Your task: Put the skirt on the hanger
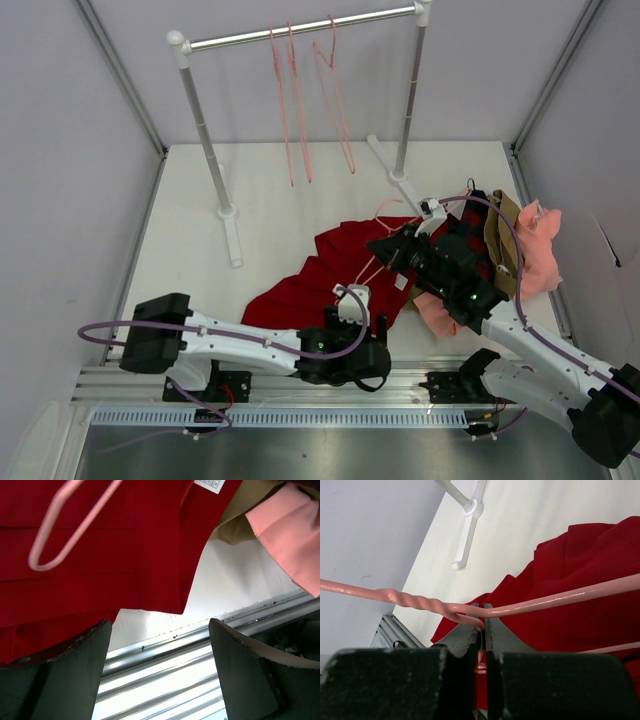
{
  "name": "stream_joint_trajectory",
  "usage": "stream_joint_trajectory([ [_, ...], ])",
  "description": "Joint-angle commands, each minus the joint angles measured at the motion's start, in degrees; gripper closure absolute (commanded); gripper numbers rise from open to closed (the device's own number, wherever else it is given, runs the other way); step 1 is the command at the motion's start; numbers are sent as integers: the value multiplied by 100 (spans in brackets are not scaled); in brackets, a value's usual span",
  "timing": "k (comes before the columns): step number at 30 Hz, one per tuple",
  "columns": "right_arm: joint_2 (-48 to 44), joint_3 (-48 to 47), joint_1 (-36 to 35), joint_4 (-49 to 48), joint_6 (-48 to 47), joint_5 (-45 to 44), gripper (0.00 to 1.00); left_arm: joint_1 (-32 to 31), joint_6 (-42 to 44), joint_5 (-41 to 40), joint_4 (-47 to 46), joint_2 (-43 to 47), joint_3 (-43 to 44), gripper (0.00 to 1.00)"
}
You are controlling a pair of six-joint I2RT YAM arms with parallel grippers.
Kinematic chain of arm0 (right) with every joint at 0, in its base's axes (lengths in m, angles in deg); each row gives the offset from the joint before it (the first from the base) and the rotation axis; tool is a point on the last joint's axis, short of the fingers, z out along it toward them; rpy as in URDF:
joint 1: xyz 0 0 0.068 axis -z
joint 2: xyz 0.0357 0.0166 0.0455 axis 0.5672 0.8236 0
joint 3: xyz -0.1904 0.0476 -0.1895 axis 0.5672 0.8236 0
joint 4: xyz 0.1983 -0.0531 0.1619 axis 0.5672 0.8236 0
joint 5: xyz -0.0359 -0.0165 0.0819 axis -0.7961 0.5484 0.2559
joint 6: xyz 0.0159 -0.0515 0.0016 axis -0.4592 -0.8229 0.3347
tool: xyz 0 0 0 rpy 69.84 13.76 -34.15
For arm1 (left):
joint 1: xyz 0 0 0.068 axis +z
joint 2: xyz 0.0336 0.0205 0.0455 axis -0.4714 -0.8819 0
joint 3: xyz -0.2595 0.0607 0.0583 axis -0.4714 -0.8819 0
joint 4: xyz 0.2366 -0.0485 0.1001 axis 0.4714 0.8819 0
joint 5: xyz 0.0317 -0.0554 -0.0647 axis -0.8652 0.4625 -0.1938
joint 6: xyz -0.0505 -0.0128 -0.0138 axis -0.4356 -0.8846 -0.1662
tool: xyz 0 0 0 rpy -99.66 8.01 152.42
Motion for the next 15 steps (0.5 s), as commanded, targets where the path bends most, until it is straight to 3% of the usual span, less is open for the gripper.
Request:
stream_joint_trajectory([
  [1, -163, -96, 87, -298, -186, -270, 100, -12, -158, -352, -16, -254, 390, 16],
  [15, -171, 44, 210, -473, 77, -6, 100, 489, -351, -88, 107, -957, 742, 28],
])
